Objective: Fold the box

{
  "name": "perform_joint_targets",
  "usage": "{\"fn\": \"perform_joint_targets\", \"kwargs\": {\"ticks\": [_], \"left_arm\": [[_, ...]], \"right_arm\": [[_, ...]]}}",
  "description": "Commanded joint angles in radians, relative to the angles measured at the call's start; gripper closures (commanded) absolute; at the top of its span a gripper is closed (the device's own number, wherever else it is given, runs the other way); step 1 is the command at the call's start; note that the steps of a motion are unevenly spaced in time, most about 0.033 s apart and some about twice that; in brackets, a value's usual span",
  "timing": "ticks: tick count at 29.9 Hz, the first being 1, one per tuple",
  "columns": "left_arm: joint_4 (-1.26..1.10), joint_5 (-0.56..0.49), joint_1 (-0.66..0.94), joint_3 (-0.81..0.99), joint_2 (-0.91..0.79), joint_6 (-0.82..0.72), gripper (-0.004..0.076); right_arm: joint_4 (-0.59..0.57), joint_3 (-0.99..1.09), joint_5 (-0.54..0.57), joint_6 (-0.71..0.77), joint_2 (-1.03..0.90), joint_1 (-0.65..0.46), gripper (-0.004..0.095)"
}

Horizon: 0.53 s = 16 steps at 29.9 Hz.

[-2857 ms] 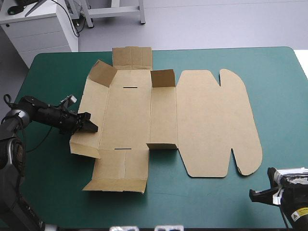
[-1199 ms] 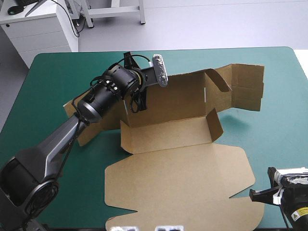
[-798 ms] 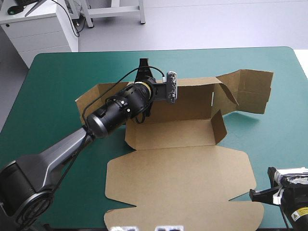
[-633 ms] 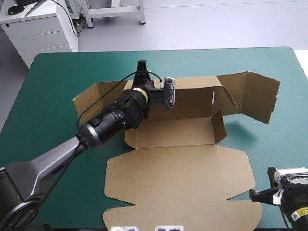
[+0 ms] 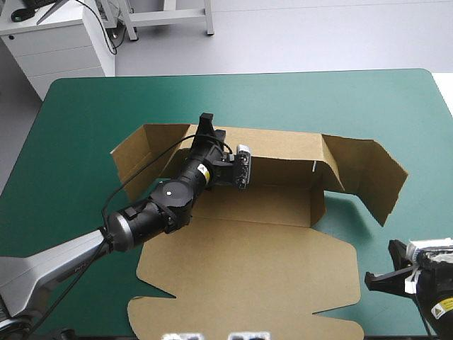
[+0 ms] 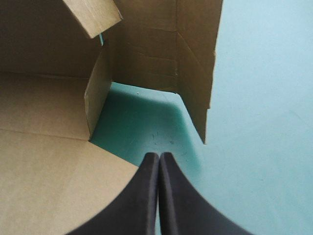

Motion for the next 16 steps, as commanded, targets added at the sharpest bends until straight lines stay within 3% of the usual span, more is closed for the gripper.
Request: {"fn": "perform_joint_targets", "kwargs": {"ticks": [1,6,11,16], "left_arm": [[0.05,0.003,-0.006,-0.028,-0.05,-0.039,0.0731],[0.04,0.083,-0.011,-0.028,-0.05,-0.148,0.0731],[0.043,0.196,-0.025,-0.028,-0.05,-0.154,0.0731],[0.037,0.214,-0.025,-0.028,-0.05,-0.155,0.0731]], "right_arm": [[0.013,-0.11,-0.068,-0.017,0.096,-0.008,0.0927],[0.013,-0.285,-0.061,-0.115,0.289,-0.008,0.0927],[0.026,-0.438,-0.082,-0.086,0.455,-0.008,0.0927],[0.075,-0.593,-0.095,-0.1,0.619,-0.008,0.0927]]}}
